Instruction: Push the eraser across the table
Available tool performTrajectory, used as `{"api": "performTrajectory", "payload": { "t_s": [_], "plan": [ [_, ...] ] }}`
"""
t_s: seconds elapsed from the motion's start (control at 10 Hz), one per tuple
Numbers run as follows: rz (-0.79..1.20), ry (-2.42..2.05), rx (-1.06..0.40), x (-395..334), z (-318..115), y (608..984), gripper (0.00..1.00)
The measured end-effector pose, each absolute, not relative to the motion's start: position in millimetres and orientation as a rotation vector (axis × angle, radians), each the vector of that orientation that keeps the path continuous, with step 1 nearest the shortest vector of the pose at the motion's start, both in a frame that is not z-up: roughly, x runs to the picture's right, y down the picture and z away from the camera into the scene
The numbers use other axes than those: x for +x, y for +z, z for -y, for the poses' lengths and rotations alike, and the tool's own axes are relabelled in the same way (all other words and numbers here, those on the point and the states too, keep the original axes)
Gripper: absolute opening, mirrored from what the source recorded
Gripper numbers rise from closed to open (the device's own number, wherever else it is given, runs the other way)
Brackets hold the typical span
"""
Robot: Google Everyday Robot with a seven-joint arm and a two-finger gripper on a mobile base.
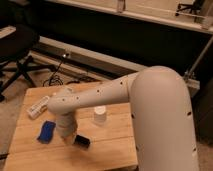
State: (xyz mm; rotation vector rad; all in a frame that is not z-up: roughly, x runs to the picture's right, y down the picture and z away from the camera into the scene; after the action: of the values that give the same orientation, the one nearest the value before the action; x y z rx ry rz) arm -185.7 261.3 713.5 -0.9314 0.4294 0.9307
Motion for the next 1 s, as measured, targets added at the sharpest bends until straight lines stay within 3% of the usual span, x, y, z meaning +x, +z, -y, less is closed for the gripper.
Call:
{"api": "performTrajectory", "payload": {
  "t_s": [0.6,1.0],
  "plan": [
    [-0.443,0.864,-1.009,-203,-301,716,0.0],
    [-0.471,0.937,-0.916,-180,-286,749,0.0]
  ]
}}
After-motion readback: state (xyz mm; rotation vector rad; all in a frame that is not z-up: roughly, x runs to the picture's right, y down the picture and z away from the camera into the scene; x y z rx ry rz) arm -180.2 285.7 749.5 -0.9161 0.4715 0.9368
